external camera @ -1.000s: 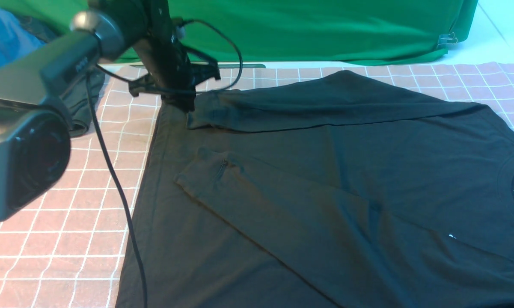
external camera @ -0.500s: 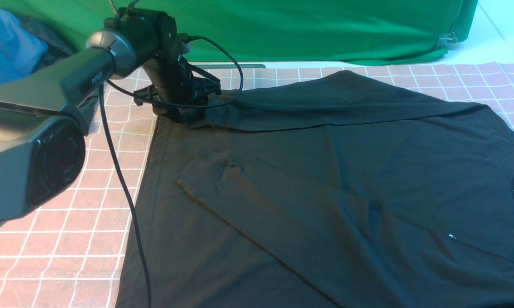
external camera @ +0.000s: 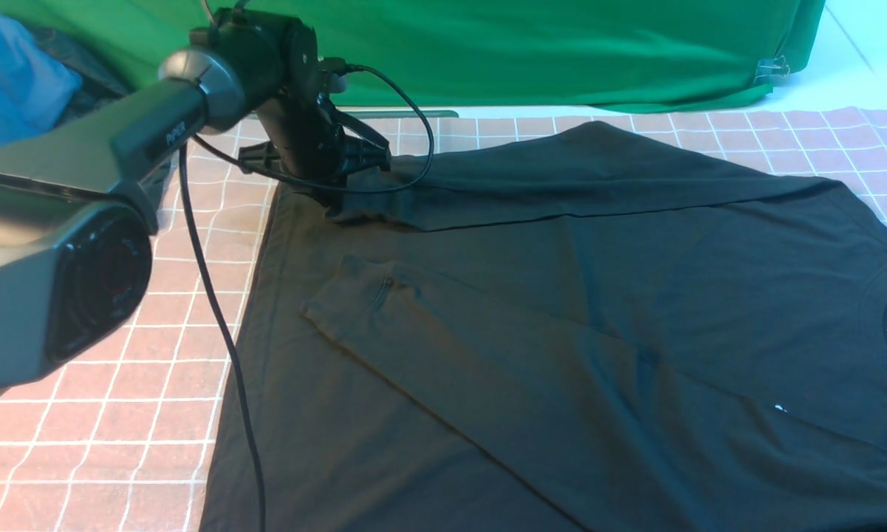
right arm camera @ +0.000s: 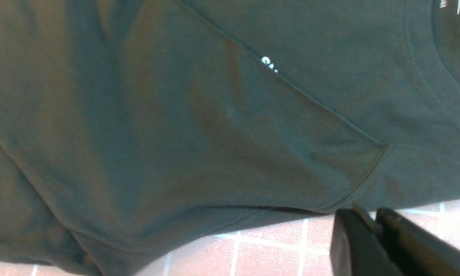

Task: Fold a long-sleeved shirt over a pink coffee tablecloth.
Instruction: 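Fold the left side of the dark shirt inward over its body with the left gripper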

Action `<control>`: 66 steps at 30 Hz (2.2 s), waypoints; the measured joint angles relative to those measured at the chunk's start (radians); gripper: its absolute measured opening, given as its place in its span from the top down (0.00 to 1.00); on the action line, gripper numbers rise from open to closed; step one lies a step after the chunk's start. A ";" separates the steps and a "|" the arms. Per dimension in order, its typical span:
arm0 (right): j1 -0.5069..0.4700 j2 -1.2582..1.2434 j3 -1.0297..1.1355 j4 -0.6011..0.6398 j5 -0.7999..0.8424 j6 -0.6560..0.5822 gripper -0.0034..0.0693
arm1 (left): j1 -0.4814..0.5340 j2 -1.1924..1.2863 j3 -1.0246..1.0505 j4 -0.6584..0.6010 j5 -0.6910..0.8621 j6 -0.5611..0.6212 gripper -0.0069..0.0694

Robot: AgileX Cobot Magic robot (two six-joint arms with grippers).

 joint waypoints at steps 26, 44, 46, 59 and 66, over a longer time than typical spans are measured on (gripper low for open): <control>0.000 0.000 0.000 0.000 -0.055 -0.002 0.76 | -0.077 -0.285 0.132 -0.077 0.217 -0.032 0.87; 0.000 0.000 0.000 0.000 -0.073 -0.028 0.73 | -0.112 -0.479 0.539 -0.113 0.218 -0.086 0.87; 0.000 0.000 0.000 0.000 -0.073 -0.028 0.73 | -0.134 -0.495 0.574 -0.113 0.218 -0.098 0.87; 0.000 0.000 0.000 0.000 -0.073 -0.028 0.70 | -0.194 -0.577 0.629 -0.094 0.216 -0.142 0.87; 0.000 0.000 0.000 0.000 -0.076 -0.028 0.69 | -0.200 -0.634 0.712 -0.095 0.216 -0.156 0.87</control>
